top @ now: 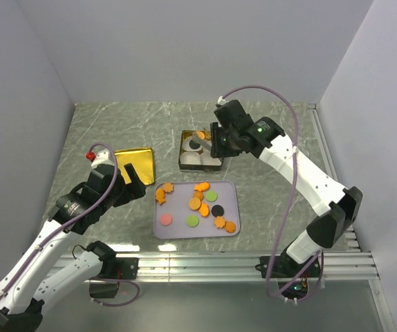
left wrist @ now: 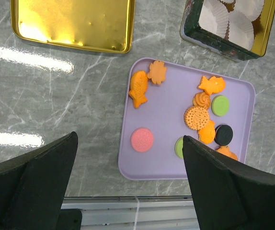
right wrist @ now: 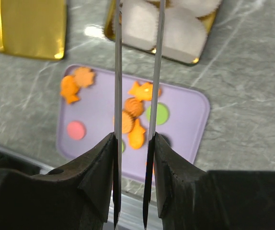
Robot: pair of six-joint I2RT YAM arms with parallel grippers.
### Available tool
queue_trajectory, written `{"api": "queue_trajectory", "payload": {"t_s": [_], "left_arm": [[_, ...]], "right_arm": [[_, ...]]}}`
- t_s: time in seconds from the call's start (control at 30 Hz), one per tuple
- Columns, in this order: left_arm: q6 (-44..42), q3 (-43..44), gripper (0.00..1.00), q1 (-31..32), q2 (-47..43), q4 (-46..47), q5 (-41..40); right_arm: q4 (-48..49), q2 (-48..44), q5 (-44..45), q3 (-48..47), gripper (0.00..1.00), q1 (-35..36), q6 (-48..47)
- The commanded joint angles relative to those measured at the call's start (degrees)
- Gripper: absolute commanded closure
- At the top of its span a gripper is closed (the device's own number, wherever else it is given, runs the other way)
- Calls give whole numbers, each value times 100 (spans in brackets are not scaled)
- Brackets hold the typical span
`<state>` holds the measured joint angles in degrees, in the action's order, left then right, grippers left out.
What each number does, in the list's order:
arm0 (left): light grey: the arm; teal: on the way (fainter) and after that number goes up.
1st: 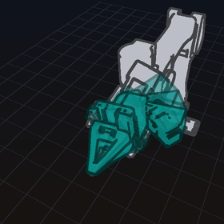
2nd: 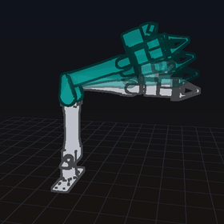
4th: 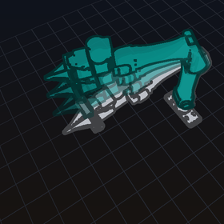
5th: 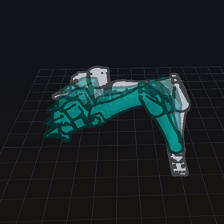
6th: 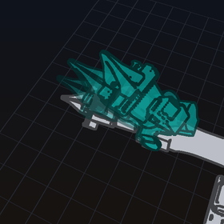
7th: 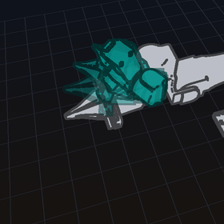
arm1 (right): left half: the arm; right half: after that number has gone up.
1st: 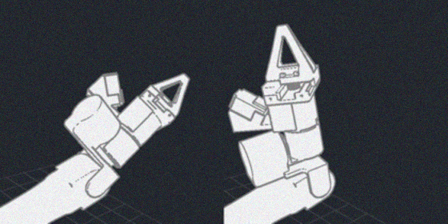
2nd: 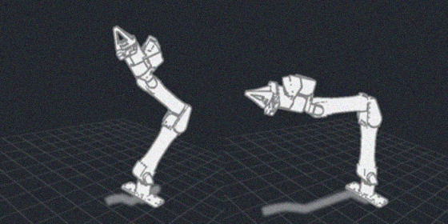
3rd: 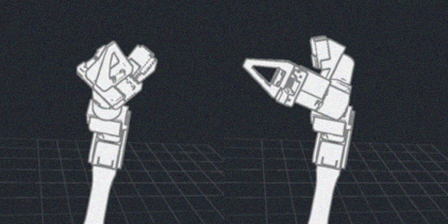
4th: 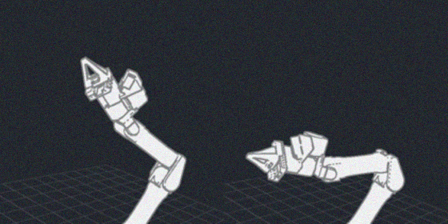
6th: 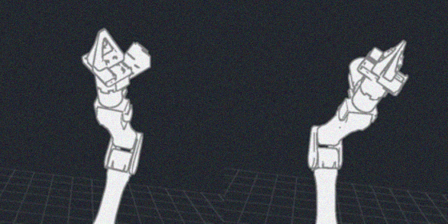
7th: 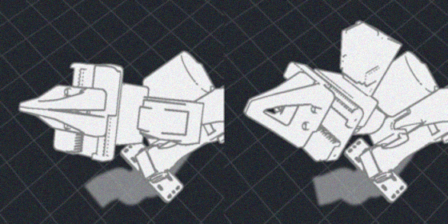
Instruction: Pack the cookies
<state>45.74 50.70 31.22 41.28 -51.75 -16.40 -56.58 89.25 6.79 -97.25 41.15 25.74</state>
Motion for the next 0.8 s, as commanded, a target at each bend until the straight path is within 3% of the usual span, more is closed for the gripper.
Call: {"api": "queue_trajectory", "payload": {"t_s": [0.0, 0.77], "left_arm": [[-30, 89, 3, 33, 47, 147, -12], [-100, 98, 4, 33, 390, 182, 76]], "right_arm": [[330, 170, -274, 39, 76, -440, -139], [226, 1683, -257, -751, 77, -1267, -825]]}}
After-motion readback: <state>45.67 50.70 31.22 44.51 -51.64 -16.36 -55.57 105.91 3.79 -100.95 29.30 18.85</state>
